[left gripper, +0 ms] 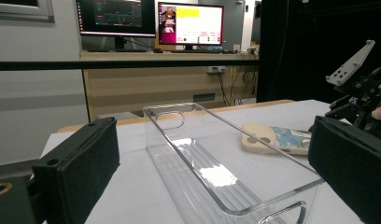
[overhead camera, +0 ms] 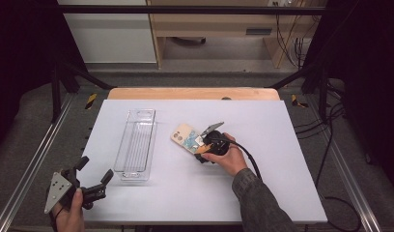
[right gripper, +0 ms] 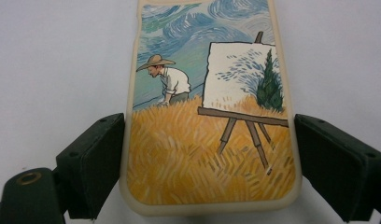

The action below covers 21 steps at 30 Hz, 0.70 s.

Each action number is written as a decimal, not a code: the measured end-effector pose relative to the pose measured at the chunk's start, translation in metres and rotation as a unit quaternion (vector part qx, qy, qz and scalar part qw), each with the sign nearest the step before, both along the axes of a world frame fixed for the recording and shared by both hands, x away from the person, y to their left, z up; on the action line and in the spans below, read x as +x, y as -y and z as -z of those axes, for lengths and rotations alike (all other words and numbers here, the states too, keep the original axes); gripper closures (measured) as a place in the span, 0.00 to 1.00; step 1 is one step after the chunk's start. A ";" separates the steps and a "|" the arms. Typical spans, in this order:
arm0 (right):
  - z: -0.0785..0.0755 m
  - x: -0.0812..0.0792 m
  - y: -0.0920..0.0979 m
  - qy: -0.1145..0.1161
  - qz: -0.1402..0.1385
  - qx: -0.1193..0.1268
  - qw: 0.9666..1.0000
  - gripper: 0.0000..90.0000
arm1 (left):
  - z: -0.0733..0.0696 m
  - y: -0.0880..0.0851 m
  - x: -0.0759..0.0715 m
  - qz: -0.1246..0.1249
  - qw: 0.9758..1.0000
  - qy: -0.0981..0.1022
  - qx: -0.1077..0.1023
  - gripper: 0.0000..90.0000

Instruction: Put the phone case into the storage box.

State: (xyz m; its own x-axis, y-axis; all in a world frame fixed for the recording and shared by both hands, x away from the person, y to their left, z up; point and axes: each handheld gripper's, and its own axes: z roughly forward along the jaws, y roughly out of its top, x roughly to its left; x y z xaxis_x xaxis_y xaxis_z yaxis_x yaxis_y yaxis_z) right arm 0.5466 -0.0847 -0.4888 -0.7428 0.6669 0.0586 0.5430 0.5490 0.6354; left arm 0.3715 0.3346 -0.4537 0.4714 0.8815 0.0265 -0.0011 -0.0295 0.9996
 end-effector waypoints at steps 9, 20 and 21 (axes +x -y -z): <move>-0.015 -0.012 0.017 -0.003 0.007 0.055 0.998 0.14 | -0.006 0.004 -0.003 0.004 1.000 0.005 -0.005 0.02; -0.026 -0.038 0.049 -0.001 0.018 0.094 0.995 0.14 | -0.017 0.024 -0.009 0.022 1.000 0.002 -0.008 0.01; -0.029 -0.042 0.056 0.002 0.019 0.104 0.994 0.14 | -0.022 0.032 -0.012 0.026 1.000 0.003 -0.001 0.01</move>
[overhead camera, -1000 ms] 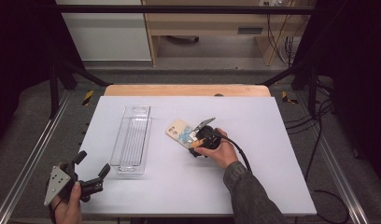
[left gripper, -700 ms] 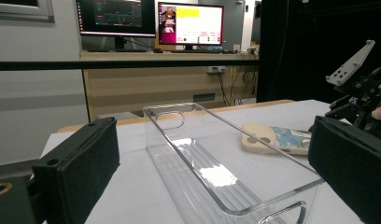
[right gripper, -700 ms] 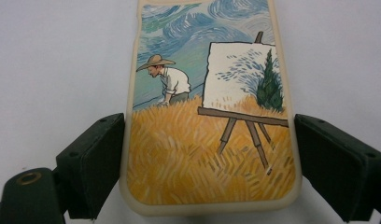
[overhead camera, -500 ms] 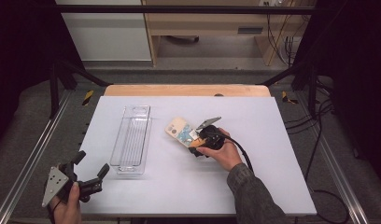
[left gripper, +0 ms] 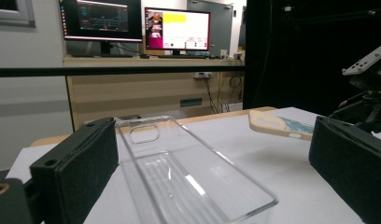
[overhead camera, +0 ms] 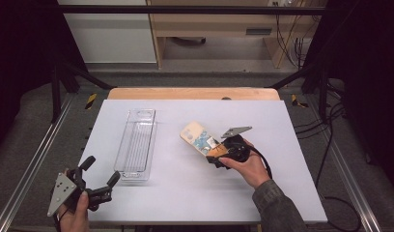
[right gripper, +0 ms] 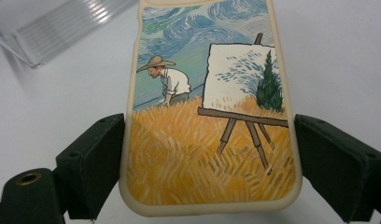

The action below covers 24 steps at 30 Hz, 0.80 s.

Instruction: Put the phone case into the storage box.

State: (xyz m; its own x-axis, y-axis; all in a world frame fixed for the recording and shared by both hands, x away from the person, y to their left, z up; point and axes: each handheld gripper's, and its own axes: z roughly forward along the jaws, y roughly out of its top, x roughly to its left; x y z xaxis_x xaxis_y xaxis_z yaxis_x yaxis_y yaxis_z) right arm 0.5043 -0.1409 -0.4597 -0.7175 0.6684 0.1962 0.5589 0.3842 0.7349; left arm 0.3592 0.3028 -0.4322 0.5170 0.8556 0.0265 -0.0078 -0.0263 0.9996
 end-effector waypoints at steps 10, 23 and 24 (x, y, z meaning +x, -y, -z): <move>-0.008 -0.023 0.032 0.015 0.007 0.042 0.999 0.13 | -0.008 0.043 0.005 0.043 0.998 -0.045 0.001 0.01; -0.003 -0.034 0.043 0.028 0.004 0.076 0.997 0.13 | -0.014 0.103 0.041 0.107 0.991 -0.074 0.034 0.01; -0.002 -0.034 0.043 0.030 0.003 0.084 0.996 0.13 | -0.013 0.109 0.047 0.113 0.990 -0.076 0.037 0.01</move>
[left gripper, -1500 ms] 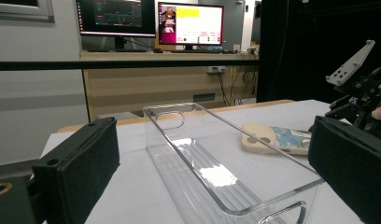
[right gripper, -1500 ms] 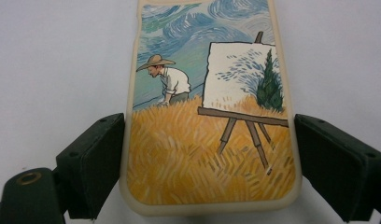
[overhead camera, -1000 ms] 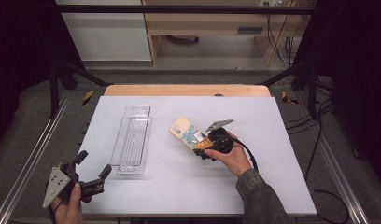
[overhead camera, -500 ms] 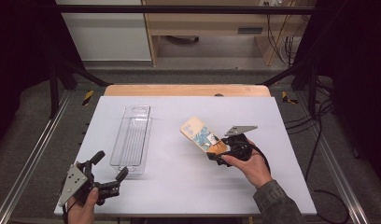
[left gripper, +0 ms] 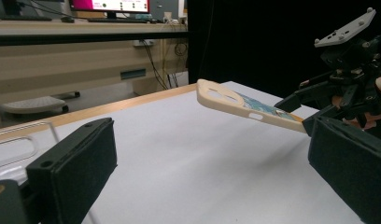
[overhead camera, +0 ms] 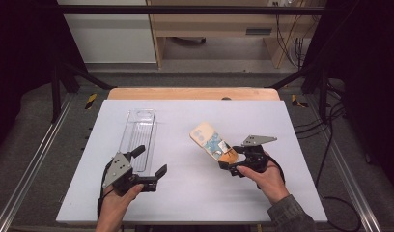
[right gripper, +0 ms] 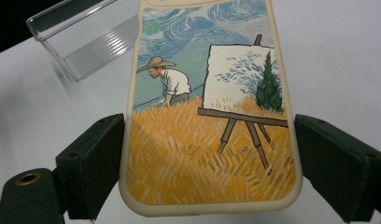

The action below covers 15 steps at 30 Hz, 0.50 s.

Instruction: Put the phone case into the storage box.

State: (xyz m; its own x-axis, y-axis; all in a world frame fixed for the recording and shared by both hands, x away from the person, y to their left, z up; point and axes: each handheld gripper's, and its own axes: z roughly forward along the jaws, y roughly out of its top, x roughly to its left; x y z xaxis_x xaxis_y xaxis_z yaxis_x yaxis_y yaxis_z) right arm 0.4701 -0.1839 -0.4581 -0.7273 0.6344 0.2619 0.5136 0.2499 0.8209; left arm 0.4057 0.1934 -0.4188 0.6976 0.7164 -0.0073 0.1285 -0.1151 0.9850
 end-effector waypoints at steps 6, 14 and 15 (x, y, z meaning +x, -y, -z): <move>0.004 0.003 -0.002 0.006 0.002 0.015 1.000 0.13 | 0.003 0.014 0.013 0.013 1.000 -0.013 -0.013 0.02; 0.008 0.006 -0.006 0.016 0.004 0.045 0.999 0.13 | -0.001 0.021 0.025 0.028 0.999 -0.012 -0.022 0.02; 0.008 0.006 -0.007 0.020 0.004 0.050 0.999 0.13 | -0.002 0.021 0.026 0.030 0.999 -0.011 -0.021 0.02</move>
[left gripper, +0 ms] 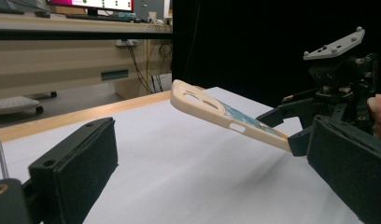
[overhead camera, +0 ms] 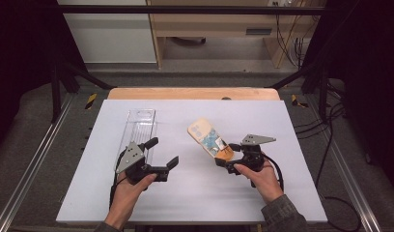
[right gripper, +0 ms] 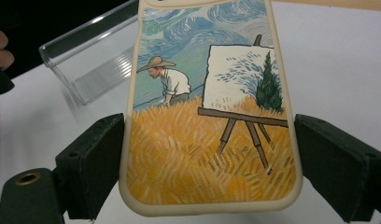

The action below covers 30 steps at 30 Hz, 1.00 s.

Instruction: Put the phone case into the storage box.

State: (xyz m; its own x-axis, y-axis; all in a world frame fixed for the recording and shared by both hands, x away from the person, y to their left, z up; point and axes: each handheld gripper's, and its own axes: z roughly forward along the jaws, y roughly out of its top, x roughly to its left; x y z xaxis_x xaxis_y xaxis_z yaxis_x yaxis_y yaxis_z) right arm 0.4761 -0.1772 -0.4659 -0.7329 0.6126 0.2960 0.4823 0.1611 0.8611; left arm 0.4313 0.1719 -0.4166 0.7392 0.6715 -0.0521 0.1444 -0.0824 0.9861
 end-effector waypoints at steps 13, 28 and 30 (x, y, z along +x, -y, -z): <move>0.000 -0.006 -0.006 0.013 0.000 0.030 0.999 0.13 | 0.000 0.017 0.006 0.022 1.000 0.000 0.003 0.02; 0.000 -0.011 -0.008 0.010 0.001 0.057 0.998 0.13 | 0.006 0.033 0.013 0.039 0.999 -0.006 0.006 0.03; -0.001 -0.011 -0.007 0.010 0.001 0.060 0.998 0.13 | 0.006 0.034 0.015 0.040 0.999 -0.005 0.005 0.03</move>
State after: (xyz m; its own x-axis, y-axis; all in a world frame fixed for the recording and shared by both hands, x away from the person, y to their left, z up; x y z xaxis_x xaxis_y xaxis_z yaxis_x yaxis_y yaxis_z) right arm 0.4648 -0.1701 -0.4654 -0.7378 0.5752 0.3532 0.4657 0.0551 0.8832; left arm 0.4460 0.1383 -0.4228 0.7896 0.6111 -0.0546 0.1478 -0.1030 0.9836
